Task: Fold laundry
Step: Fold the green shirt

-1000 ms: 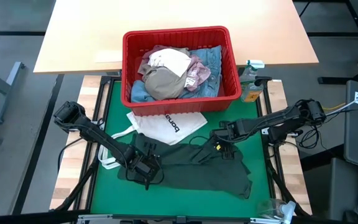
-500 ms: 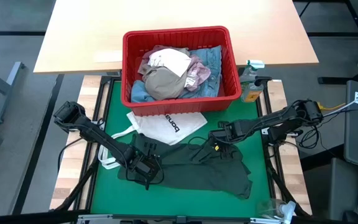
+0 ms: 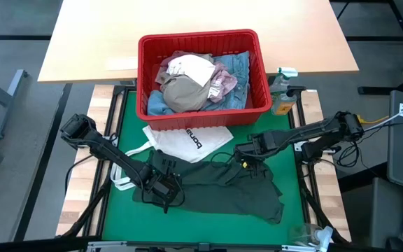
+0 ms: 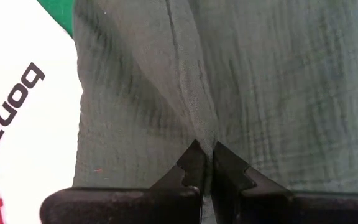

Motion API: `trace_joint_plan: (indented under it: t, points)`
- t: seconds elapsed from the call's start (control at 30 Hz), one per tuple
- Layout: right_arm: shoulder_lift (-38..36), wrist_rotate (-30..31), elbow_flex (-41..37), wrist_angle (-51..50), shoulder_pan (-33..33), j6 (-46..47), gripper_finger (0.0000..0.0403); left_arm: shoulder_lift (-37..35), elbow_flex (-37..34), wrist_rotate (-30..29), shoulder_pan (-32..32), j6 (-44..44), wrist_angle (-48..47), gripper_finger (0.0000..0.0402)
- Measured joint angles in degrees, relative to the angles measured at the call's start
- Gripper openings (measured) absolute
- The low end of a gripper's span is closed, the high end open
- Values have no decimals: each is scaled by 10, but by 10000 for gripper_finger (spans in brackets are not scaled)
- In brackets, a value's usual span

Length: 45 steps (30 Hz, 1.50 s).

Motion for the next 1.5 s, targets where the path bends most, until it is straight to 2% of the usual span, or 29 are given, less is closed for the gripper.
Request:
trace_joint_plan:
  t: [0.17, 0.37, 0.6, 0.7, 0.8, 0.9, 1.33, 1.5]
  points:
    - [0, -46, 40, -44, 57, 62, 2, 0, 0, 1, -5, 0, 1, 8]
    - [0, -125, 50, -39, 138, 167, 1, 0, 0, 2, -23, -1, 1, 8]
    - [0, -166, 50, -20, 205, 264, 1, -1, 0, 2, -31, -2, 3, 8]
    - [0, -171, 50, 2, 219, 298, 1, -1, 0, 28, -30, -5, 3, 8]
    - [0, -171, 44, 35, 229, 318, 1, -1, 0, 77, -32, -36, 11, 8]
    - [0, -171, 36, 57, 237, 323, 1, -2, 0, 100, -36, -67, 12, 8]
    - [0, -212, 21, 93, 239, 349, 1, -2, 0, 106, -58, -76, 30, 8]
    - [0, -211, 21, 92, 239, 364, 9, -2, 0, 106, -58, -104, 31, 38]
